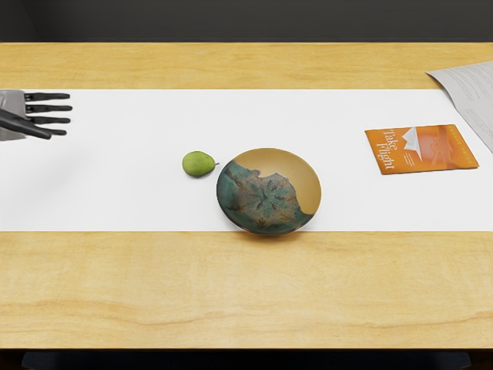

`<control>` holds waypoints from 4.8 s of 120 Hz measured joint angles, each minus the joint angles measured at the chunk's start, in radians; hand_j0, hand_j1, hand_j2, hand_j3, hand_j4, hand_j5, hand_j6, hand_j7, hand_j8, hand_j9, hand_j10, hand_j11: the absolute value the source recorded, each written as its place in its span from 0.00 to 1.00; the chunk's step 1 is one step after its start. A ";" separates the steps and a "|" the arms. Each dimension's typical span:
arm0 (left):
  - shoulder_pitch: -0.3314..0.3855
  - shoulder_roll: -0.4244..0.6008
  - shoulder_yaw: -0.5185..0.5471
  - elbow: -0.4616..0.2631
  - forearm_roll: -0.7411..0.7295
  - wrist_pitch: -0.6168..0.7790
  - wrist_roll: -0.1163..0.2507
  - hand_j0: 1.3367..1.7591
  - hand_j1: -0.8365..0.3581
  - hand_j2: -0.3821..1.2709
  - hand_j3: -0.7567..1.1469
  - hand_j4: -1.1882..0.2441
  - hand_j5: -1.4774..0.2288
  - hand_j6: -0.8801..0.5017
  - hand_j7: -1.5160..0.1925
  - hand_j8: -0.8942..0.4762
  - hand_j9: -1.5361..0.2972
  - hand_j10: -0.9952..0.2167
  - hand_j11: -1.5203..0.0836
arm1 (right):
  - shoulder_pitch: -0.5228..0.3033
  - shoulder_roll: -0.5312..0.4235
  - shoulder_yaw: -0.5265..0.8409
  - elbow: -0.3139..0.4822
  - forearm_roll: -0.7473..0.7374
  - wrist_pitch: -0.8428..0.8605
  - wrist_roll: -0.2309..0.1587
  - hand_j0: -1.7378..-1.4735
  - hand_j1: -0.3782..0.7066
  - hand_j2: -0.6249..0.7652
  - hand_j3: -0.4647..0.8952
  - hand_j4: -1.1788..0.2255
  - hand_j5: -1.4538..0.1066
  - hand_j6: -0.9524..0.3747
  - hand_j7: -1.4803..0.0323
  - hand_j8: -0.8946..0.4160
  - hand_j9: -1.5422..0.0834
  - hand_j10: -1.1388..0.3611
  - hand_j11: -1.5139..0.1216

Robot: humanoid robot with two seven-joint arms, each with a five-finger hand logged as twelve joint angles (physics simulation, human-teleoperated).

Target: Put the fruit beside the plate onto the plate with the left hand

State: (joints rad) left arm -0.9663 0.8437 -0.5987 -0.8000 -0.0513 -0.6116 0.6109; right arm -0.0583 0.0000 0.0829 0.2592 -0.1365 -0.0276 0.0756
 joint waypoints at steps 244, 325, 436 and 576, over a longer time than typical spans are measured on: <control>-0.324 -0.760 0.712 -0.095 0.945 0.874 0.000 0.76 0.86 0.25 0.40 0.73 0.76 0.54 0.78 0.55 0.74 0.71 0.84 | 0.000 0.000 -0.003 0.000 0.000 0.000 0.000 0.30 0.04 0.45 0.34 0.83 0.92 0.71 0.97 0.67 0.94 0.75 0.91; -0.304 -0.770 0.740 -0.095 0.945 0.877 0.000 0.76 0.66 0.31 0.40 0.58 0.59 0.38 0.61 0.39 0.58 0.52 0.66 | 0.000 0.000 -0.003 0.000 0.000 0.000 0.000 0.30 0.04 0.45 0.34 0.83 0.92 0.71 0.97 0.67 0.94 0.75 0.91; -0.296 -0.772 0.718 -0.096 0.925 0.839 0.000 0.75 0.45 0.40 0.40 0.39 0.39 0.32 0.41 0.33 0.39 0.31 0.43 | 0.000 0.000 -0.003 0.000 0.000 0.000 0.000 0.30 0.04 0.45 0.34 0.83 0.92 0.71 0.97 0.67 0.94 0.75 0.91; -0.364 -0.653 0.342 -0.094 0.677 0.217 0.000 0.76 0.44 0.44 0.40 0.40 0.36 0.32 0.39 0.33 0.37 0.28 0.41 | 0.000 0.000 -0.003 0.000 0.000 0.000 0.000 0.30 0.04 0.45 0.34 0.83 0.92 0.71 0.97 0.67 0.94 0.75 0.91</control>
State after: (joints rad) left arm -1.3300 0.1906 -0.2565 -0.8942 0.6254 -0.3951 0.6110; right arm -0.0583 0.0000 0.0798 0.2592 -0.1365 -0.0276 0.0752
